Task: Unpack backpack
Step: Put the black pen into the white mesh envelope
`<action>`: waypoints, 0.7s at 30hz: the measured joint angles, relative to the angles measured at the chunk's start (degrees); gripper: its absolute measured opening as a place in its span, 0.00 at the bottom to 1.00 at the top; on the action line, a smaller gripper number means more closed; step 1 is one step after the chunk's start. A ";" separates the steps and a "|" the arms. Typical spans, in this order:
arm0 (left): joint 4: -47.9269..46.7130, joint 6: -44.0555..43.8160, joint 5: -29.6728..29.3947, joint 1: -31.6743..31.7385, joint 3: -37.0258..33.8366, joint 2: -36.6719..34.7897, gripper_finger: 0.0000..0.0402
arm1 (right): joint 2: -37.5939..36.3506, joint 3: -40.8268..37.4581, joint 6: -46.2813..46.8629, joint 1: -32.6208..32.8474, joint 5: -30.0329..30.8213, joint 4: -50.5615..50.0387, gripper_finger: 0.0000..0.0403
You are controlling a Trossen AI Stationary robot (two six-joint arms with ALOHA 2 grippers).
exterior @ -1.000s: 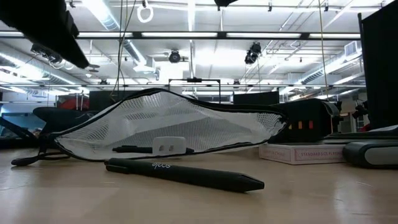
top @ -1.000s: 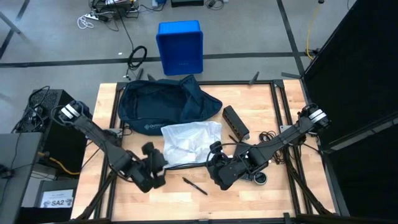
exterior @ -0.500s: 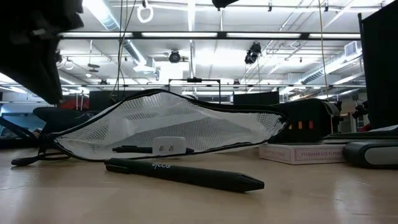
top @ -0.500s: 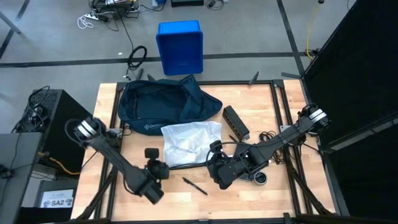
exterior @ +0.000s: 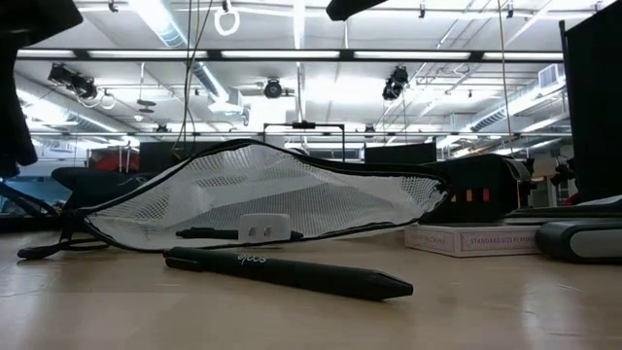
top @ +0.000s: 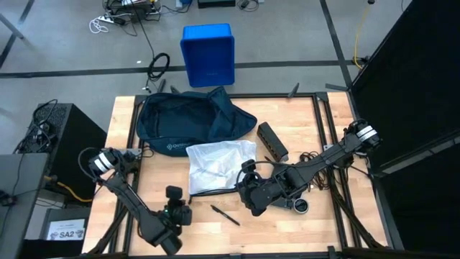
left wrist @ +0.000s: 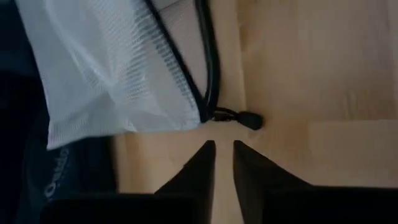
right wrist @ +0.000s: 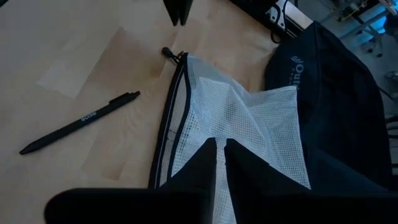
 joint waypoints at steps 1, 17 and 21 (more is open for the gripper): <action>1.04 2.11 0.03 -0.01 0.00 0.00 0.12 | 0.00 0.00 0.01 0.00 0.00 0.02 0.03; 3.23 16.19 -3.88 2.88 -6.65 0.59 0.62 | 0.00 0.00 0.57 0.44 -0.17 -0.10 0.03; 5.77 19.56 -7.44 2.91 -9.10 0.59 0.62 | 0.00 0.00 0.52 0.44 -0.15 -0.09 0.03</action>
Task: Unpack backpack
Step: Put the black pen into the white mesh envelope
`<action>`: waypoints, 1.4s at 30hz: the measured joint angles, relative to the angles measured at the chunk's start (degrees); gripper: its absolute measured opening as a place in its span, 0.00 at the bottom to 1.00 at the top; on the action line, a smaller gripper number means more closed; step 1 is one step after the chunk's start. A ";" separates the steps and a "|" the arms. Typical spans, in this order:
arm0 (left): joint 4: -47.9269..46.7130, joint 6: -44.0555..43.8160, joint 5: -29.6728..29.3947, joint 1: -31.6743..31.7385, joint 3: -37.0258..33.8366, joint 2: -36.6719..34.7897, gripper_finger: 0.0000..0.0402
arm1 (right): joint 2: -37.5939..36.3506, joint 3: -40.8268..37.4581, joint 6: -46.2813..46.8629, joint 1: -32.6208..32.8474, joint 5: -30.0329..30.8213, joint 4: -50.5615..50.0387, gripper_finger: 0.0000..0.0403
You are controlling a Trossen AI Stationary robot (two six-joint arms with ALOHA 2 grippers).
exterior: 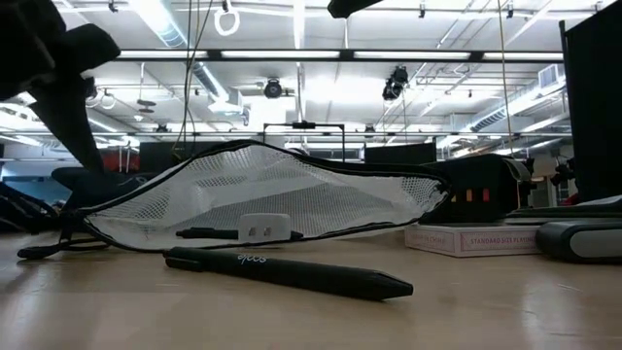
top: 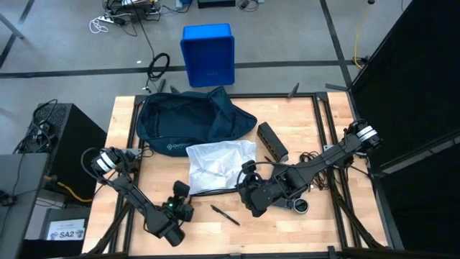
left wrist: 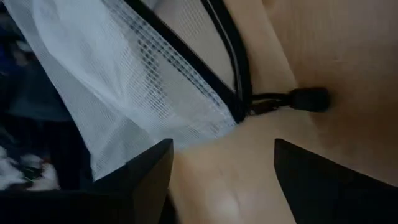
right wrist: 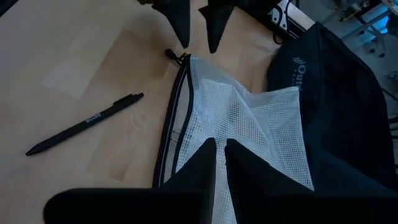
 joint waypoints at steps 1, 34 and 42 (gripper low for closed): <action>1.16 0.73 -1.01 0.02 -0.59 0.00 0.61 | 0.00 0.00 0.00 0.00 0.00 -0.01 0.03; 19.93 0.39 -9.07 6.78 -6.49 -0.09 0.02 | 0.00 0.00 0.04 0.07 0.02 -0.01 0.01; 19.87 2.99 -7.76 6.82 -6.06 -0.09 0.03 | 0.00 0.00 0.39 0.09 0.02 0.01 0.03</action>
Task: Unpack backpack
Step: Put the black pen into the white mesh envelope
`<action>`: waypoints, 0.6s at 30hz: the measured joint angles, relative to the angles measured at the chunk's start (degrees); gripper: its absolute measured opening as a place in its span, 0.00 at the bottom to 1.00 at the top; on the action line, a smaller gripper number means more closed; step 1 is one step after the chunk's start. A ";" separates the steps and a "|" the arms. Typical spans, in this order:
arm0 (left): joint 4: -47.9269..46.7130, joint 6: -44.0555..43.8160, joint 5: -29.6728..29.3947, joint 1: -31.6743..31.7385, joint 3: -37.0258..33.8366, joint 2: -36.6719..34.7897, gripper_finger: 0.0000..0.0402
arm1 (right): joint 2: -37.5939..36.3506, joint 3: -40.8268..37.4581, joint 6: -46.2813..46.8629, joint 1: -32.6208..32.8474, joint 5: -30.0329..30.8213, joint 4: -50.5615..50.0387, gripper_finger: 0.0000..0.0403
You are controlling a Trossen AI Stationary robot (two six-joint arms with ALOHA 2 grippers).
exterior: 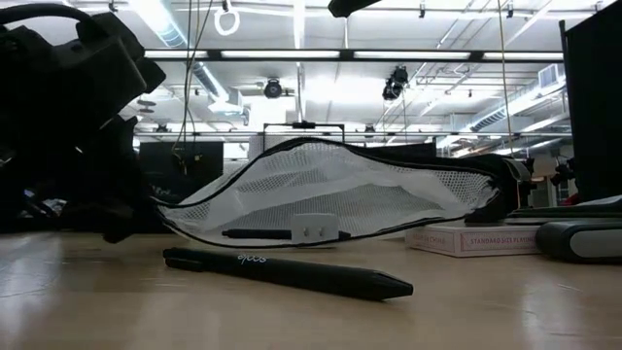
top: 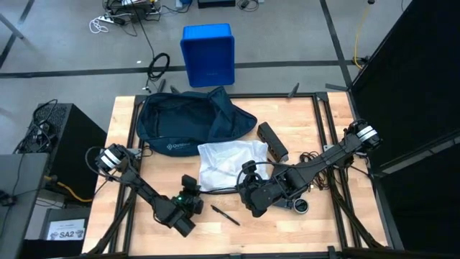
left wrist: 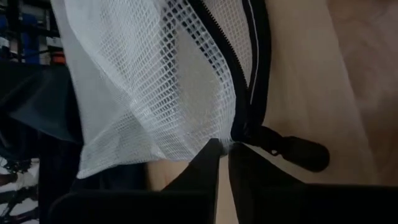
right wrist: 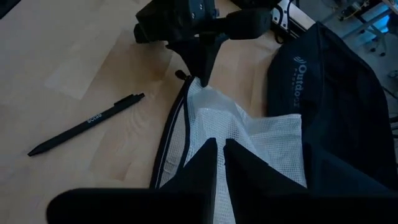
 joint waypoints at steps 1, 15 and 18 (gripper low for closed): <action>-0.09 0.01 0.76 0.07 0.02 0.00 0.04 | 0.00 0.00 -0.02 0.00 0.00 0.00 0.03; 7.99 13.50 4.20 1.35 0.71 0.02 0.38 | 0.00 0.00 0.00 0.04 0.00 0.02 0.03; 8.52 13.61 2.66 2.31 0.80 0.02 0.44 | 0.00 0.00 0.00 0.04 0.00 0.02 0.02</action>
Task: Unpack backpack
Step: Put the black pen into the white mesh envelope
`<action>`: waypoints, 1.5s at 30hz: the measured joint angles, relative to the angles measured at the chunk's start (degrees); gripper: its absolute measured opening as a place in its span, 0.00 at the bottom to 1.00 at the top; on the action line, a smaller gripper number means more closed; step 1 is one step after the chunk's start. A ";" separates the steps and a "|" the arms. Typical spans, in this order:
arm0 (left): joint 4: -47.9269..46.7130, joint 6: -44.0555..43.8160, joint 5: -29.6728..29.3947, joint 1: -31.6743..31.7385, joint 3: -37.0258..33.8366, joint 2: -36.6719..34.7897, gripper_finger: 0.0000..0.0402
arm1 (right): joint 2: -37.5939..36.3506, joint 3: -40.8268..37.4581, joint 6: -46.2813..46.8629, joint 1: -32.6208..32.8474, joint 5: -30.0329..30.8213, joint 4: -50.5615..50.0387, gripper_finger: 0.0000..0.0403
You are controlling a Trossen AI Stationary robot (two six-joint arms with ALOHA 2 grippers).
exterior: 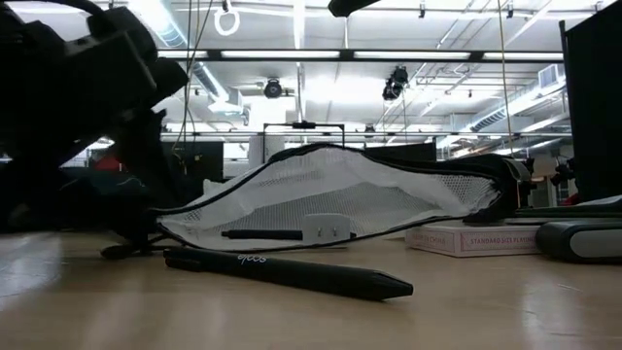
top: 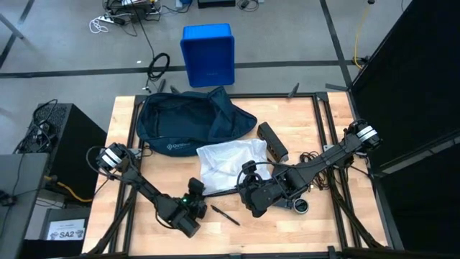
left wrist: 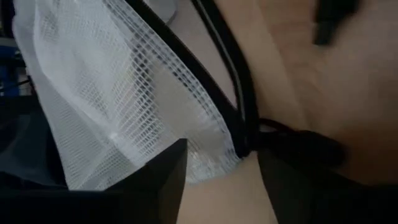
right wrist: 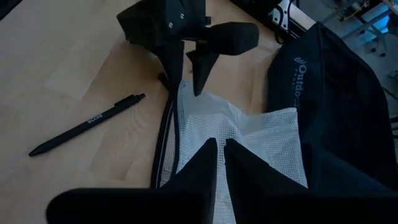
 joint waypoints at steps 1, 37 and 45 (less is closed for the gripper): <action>0.29 0.18 -0.46 0.41 0.00 0.00 0.45 | 0.00 0.00 0.00 0.00 0.00 0.00 0.01; 10.27 -5.10 0.51 6.73 5.35 -18.93 0.00 | 0.00 -0.02 -1.66 6.97 0.39 -7.09 0.13; 9.44 -5.53 0.80 7.00 5.35 -21.40 0.00 | 0.04 -1.95 6.08 8.68 2.71 -19.45 0.36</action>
